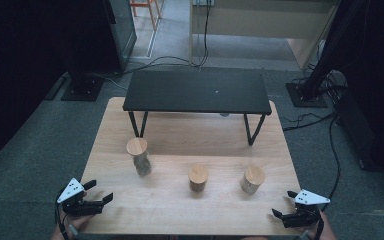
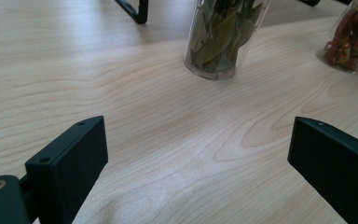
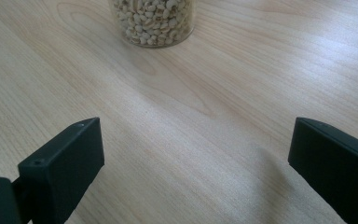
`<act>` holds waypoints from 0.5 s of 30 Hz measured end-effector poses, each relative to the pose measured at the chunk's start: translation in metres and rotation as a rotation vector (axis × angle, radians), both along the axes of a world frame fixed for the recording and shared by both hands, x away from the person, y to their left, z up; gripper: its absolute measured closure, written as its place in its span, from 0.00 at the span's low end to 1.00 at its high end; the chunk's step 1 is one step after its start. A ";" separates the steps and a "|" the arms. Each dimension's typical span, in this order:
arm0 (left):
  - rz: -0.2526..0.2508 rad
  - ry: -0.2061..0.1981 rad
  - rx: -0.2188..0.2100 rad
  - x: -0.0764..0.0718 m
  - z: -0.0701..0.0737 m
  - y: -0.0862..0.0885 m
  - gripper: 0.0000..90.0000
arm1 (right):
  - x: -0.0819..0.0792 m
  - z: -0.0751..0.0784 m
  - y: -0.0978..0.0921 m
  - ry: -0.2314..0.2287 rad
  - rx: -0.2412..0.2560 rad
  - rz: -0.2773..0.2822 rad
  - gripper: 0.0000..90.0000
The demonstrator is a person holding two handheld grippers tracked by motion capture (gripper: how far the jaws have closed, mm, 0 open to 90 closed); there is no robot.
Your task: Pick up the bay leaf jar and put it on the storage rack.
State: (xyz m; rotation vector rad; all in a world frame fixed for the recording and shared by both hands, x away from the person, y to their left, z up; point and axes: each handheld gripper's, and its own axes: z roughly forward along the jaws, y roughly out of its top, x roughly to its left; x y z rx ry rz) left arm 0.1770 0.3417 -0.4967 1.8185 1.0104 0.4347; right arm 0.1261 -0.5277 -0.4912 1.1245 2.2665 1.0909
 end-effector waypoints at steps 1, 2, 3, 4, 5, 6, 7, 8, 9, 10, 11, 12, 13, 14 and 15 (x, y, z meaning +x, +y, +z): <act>0.002 0.009 0.009 0.002 0.001 -0.002 0.05 | 0.000 0.000 0.000 0.001 0.000 0.000 0.04; 0.001 0.015 0.018 0.003 0.003 -0.003 0.05 | 0.000 0.000 0.000 0.001 -0.001 0.000 0.04; 0.000 0.012 0.026 0.003 0.004 -0.004 0.05 | 0.000 0.000 0.000 0.002 -0.001 0.001 0.04; -0.004 0.012 0.032 0.004 0.005 -0.005 0.05 | 0.001 0.000 0.000 0.003 -0.001 0.002 0.04; -0.008 0.014 0.035 0.005 0.005 -0.006 0.05 | 0.001 0.000 0.000 0.003 -0.001 0.002 0.03; -0.008 0.012 0.036 0.005 0.005 -0.007 0.05 | 0.001 0.000 0.000 0.003 -0.001 0.003 0.03; -0.008 0.014 0.040 0.006 0.006 -0.008 0.05 | 0.001 0.000 -0.001 0.002 0.001 0.004 0.03; -0.009 0.012 0.041 0.006 0.006 -0.009 0.05 | 0.001 0.000 -0.001 0.001 0.003 0.005 0.03; -0.010 0.010 0.032 0.007 0.005 -0.009 0.05 | 0.001 0.000 -0.001 0.002 0.004 0.004 0.03; -0.009 0.007 0.026 0.008 0.005 -0.010 0.05 | 0.001 0.000 -0.001 0.002 0.003 0.005 0.03; -0.011 0.006 0.025 0.009 0.005 -0.011 0.05 | 0.001 0.000 -0.001 0.002 0.003 0.006 0.03; -0.014 0.006 0.026 0.011 0.005 -0.013 0.05 | 0.001 0.000 -0.001 0.002 0.002 0.006 0.03; -0.018 0.004 0.027 0.012 0.006 -0.015 0.05 | 0.001 0.000 -0.001 0.002 0.002 0.006 0.03; -0.019 0.004 0.025 0.014 0.006 -0.017 0.05 | 0.001 0.000 -0.001 0.002 0.002 0.005 0.03; -0.021 0.003 0.025 0.015 0.006 -0.019 0.05 | 0.001 0.000 -0.001 0.002 0.001 0.004 0.02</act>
